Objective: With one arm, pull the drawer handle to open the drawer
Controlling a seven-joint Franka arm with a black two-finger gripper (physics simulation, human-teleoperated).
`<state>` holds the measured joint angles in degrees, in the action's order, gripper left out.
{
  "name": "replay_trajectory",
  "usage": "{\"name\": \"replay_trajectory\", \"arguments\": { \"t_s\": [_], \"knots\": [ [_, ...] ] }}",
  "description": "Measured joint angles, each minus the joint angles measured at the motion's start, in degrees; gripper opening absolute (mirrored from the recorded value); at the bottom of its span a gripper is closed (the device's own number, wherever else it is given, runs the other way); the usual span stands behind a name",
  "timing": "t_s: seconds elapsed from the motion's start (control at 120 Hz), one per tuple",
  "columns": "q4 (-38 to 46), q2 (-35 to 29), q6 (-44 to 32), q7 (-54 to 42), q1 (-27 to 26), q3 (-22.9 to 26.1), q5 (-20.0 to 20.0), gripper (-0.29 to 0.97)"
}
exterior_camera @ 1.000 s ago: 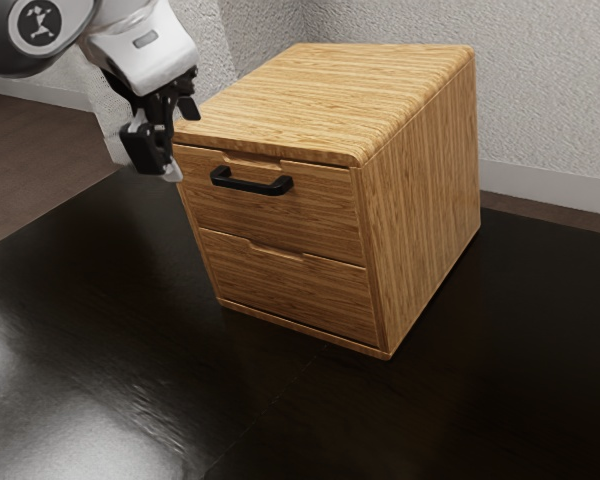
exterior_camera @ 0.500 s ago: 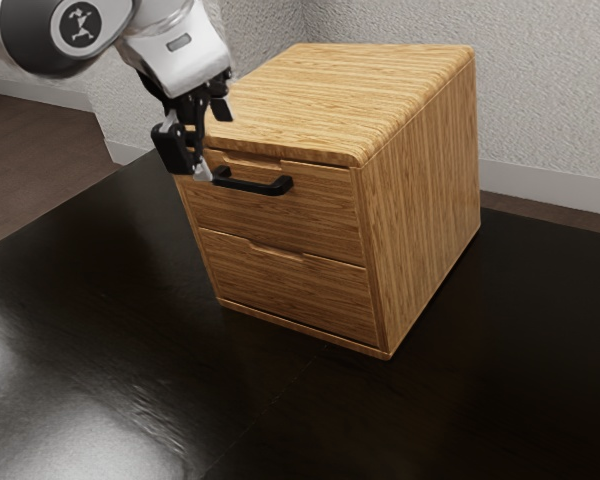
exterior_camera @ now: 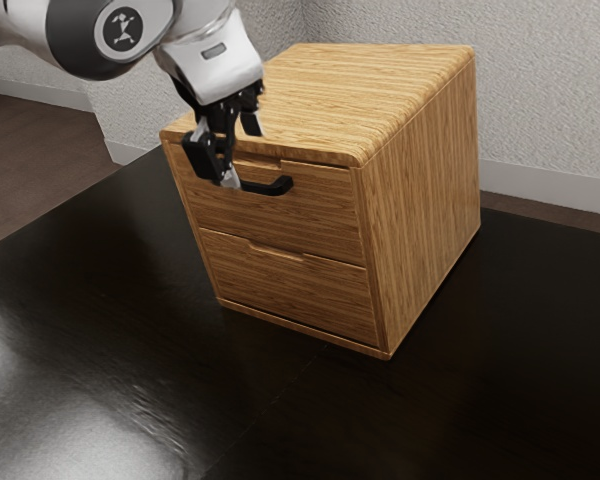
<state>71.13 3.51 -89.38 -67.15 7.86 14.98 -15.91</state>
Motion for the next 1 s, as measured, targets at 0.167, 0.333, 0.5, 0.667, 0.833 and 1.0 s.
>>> {"name": "replay_trajectory", "arguments": {
  "t_s": [0.167, 0.333, 0.5, 0.667, 0.833, 1.0],
  "knots": [
    [0.0, -0.1, -1.8, -0.3, 0.1, 0.5, -0.8, 0.39],
    [0.0, -0.3, -2.6, -0.4, -1.8, 0.9, -1.3, 0.26],
    [0.0, 0.0, -4.4, -0.6, -1.9, 0.5, -2.3, 0.17],
    [0.0, 0.9, -6.2, -0.8, 0.3, 0.2, -3.8, 0.13],
    [0.0, 0.8, -3.2, -1.4, -0.1, 0.7, -4.2, 0.12],
    [0.0, 1.2, -2.8, -1.8, -1.1, 1.0, -4.4, 0.12]
  ]
}}
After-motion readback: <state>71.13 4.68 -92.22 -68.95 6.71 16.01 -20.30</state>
